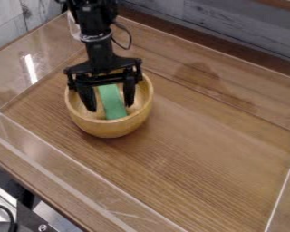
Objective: Remove the green block from inside the brown bowl and put it on the table
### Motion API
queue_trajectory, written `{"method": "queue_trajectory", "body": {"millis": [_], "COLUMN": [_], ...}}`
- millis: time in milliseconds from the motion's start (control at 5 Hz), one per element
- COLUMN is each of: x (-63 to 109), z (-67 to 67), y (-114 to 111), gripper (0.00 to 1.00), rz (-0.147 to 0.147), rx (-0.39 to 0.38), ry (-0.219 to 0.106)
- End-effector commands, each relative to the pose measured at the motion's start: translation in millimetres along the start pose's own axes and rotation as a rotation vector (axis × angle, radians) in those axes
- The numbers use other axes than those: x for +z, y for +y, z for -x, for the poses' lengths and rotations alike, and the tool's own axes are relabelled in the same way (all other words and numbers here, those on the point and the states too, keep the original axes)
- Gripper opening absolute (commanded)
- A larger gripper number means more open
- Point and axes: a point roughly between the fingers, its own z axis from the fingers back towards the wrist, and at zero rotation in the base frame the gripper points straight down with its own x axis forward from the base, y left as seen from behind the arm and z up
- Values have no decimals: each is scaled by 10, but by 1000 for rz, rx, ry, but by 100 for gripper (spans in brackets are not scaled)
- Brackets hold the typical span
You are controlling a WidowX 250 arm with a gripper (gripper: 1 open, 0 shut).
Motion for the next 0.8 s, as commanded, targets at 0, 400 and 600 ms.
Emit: {"method": "queue_trajectory", "body": {"millis": [0, 400, 600], "x": [13, -76, -44], "z": [-45, -60, -64], "y": [-12, -17, -36], "gripper": [100, 0, 0], "rz": [16, 22, 27], "rx": [14, 38, 34], "ry": [-35, -43, -44]}}
